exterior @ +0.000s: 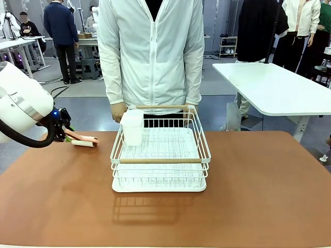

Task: Clean the table.
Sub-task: Place the Lint Roller down when the Dish drying rack is positioned in the middle of the table.

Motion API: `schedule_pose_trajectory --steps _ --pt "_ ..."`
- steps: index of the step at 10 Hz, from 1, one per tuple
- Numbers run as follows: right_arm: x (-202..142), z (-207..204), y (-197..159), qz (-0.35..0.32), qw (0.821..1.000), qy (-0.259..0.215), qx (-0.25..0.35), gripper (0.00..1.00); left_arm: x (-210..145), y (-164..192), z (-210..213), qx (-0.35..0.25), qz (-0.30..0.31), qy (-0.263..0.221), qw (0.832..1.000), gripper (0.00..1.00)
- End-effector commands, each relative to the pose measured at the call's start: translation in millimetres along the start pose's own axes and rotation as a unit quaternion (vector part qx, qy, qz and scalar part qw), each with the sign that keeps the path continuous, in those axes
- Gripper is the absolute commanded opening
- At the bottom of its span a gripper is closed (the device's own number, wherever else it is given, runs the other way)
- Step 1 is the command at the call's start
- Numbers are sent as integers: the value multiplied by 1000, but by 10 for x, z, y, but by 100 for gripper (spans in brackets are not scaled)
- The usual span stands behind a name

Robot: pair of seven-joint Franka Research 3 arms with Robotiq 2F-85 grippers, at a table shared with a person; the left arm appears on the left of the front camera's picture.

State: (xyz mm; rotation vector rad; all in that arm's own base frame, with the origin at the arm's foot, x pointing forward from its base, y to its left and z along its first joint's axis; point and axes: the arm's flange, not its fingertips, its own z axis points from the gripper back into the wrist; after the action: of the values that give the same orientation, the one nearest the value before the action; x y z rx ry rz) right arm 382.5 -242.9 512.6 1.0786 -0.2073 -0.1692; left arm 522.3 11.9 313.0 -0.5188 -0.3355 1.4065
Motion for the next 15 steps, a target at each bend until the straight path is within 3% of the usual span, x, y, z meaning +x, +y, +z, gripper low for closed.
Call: schedule_pose_trajectory --steps 1,2,3,5,10,11,15 --pt "-6 14 29 5 1000 -2 2 100 -88 0 218 8 2 -20 1000 71" --pt "-6 14 29 5 1000 -2 2 100 -107 18 279 18 7 -19 1000 76" --pt "-6 14 29 5 1000 -2 2 100 -124 62 401 27 15 -22 999 89" --pt "-6 14 29 5 1000 -2 2 100 -106 102 533 67 20 -25 997 100" --pt "-6 14 29 5 1000 -2 2 100 -130 -39 796 114 -1 -34 993 100" --pt "-6 14 29 5 1000 -2 2 100 39 213 570 88 -7 -43 995 100" --pt "-6 14 29 5 1000 -2 2 100 39 213 570 88 -7 -43 995 100"
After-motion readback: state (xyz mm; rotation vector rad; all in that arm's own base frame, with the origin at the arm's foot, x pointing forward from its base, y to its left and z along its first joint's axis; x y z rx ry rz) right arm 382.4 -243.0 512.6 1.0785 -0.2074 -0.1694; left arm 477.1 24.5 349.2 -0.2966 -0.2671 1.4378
